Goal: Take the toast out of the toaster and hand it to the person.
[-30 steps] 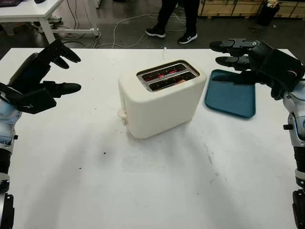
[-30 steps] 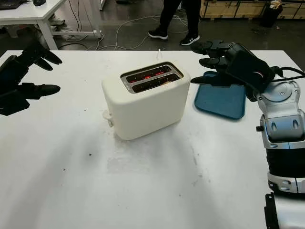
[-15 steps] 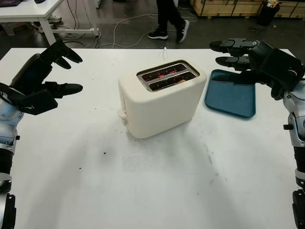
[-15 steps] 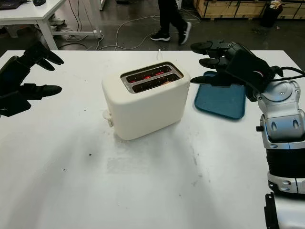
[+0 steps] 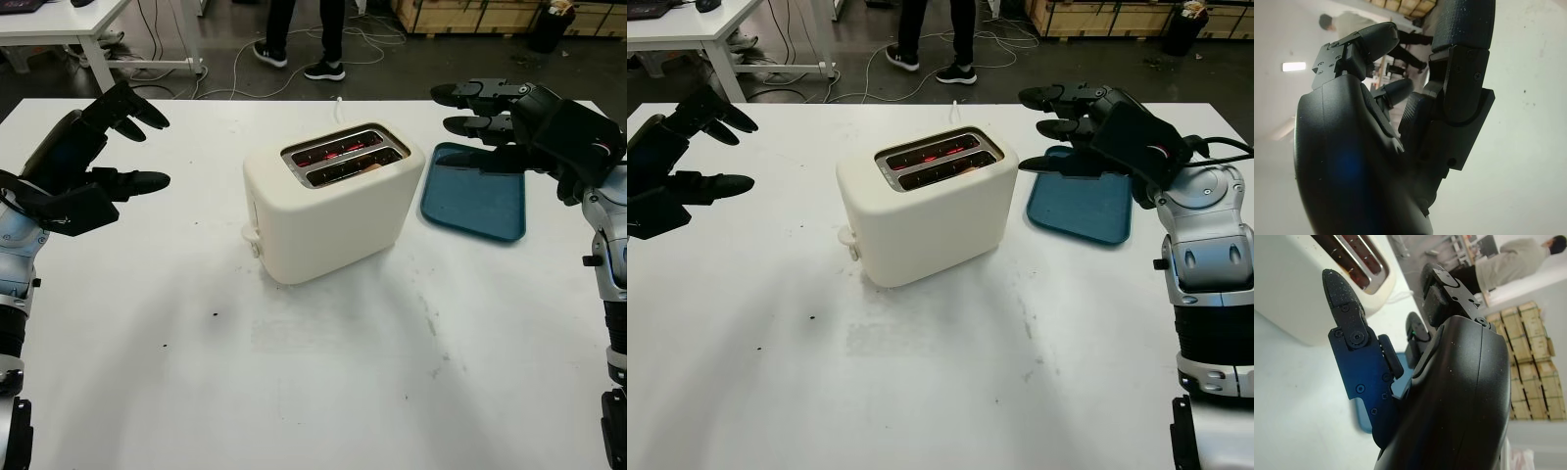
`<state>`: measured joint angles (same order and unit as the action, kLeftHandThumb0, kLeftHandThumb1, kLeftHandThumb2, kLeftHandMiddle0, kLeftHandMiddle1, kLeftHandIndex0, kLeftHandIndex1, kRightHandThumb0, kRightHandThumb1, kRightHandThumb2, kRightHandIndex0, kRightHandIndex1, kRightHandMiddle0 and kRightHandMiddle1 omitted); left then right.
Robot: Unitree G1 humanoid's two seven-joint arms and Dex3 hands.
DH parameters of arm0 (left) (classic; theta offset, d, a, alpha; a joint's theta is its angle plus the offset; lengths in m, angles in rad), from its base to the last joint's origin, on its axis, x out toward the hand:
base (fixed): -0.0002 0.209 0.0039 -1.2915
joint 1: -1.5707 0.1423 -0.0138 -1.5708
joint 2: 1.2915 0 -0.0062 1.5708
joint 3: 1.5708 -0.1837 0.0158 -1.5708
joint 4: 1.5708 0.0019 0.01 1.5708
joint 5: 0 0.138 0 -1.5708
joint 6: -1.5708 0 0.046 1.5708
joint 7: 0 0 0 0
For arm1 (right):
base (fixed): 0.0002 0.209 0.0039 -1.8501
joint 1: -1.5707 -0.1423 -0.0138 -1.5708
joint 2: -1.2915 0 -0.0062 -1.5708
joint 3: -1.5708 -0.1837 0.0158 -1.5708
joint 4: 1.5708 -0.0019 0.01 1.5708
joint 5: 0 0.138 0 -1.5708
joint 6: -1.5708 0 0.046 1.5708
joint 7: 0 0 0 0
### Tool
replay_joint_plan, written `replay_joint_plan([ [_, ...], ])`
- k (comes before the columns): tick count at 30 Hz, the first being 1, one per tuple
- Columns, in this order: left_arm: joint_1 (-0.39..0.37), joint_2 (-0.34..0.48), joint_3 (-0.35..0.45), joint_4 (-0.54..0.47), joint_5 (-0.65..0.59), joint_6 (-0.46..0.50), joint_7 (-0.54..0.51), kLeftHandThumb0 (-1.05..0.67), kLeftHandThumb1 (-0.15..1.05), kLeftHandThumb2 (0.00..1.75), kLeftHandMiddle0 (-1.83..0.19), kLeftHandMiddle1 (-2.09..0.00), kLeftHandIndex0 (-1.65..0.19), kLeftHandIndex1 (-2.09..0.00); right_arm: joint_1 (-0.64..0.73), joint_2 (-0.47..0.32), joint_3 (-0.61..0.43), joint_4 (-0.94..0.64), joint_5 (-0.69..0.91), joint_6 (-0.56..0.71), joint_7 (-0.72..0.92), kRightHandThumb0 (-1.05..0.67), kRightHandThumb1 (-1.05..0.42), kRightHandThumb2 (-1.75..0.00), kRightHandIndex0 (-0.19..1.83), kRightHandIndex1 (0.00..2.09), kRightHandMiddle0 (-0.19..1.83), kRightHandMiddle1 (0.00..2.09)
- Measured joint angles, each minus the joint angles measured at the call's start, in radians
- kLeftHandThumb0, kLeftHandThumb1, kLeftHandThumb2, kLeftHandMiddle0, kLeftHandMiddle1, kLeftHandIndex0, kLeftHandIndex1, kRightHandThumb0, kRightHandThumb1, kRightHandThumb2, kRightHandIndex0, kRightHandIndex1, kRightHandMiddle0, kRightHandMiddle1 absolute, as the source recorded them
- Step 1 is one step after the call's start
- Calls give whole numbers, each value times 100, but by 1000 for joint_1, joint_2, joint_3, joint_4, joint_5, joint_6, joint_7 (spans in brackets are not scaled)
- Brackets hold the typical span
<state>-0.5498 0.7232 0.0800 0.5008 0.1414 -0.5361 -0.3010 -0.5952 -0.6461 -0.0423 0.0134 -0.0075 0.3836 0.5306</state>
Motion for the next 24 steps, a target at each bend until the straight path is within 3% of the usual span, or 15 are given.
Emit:
replay_joint_plan([
  [24,1,0,0,0,-1,-3,1,-105,92,33,0,-158,0,-141,0,1,-7,0,0,2,0,-53,-77,0,44,2,45,1],
])
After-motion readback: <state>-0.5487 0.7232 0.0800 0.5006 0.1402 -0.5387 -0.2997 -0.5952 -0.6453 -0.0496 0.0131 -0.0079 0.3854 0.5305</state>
